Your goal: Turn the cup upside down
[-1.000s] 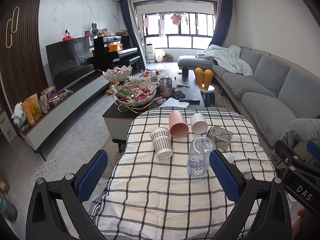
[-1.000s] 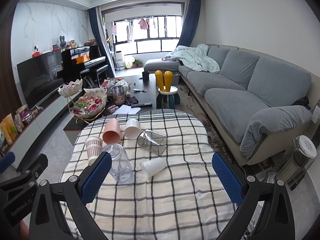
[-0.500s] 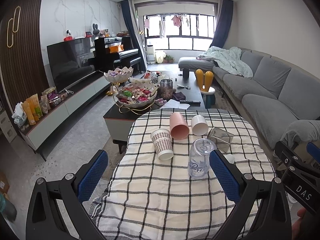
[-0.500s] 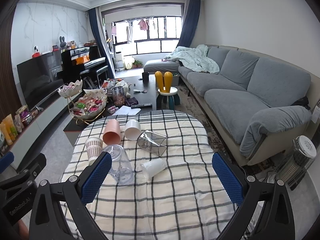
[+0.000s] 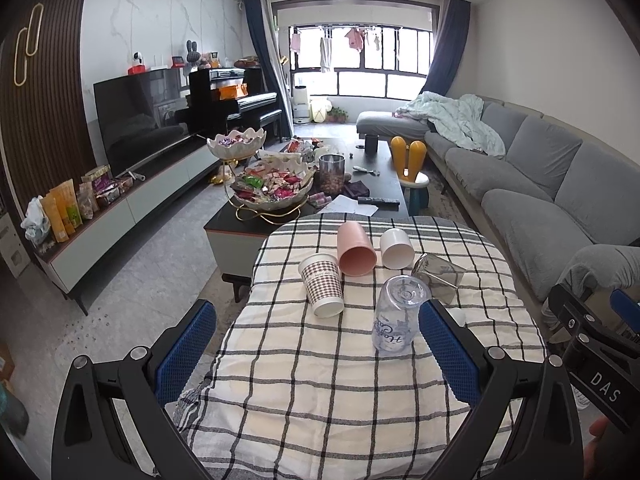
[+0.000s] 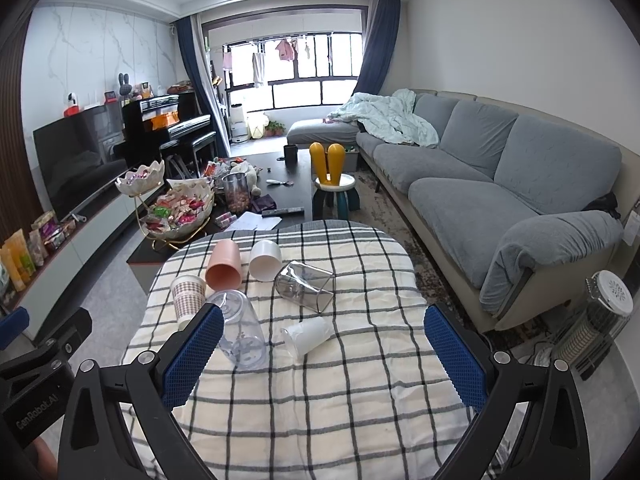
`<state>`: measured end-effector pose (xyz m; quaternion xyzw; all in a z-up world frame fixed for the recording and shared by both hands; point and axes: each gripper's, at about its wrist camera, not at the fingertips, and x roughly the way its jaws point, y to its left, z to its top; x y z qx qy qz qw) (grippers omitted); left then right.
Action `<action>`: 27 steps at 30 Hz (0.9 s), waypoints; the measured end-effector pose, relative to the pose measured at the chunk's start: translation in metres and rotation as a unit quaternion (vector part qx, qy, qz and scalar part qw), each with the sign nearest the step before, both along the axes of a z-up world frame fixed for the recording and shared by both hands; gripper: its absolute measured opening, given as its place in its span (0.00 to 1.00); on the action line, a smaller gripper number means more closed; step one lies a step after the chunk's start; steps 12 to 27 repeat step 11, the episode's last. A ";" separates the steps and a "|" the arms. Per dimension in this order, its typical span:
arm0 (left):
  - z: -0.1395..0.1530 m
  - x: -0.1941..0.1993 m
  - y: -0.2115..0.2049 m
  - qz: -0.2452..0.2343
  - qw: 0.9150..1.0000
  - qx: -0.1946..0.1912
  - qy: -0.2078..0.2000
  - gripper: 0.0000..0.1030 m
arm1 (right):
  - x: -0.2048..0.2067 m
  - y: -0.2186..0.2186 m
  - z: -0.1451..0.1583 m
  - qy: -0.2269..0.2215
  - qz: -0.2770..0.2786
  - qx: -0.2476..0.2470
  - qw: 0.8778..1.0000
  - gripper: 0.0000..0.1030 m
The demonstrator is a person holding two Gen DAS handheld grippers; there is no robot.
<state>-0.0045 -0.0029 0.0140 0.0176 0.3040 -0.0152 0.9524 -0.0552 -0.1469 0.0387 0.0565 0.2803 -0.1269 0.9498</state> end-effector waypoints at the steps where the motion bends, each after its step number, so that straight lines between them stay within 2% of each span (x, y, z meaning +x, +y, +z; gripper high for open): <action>1: 0.000 0.001 0.000 0.000 1.000 0.000 0.001 1.00 | 0.000 0.000 0.000 0.000 0.000 0.000 1.000 0.98; 27: -0.002 0.001 0.002 0.001 1.000 0.000 0.003 1.00 | 0.001 0.000 0.000 -0.001 -0.001 0.000 1.000 0.98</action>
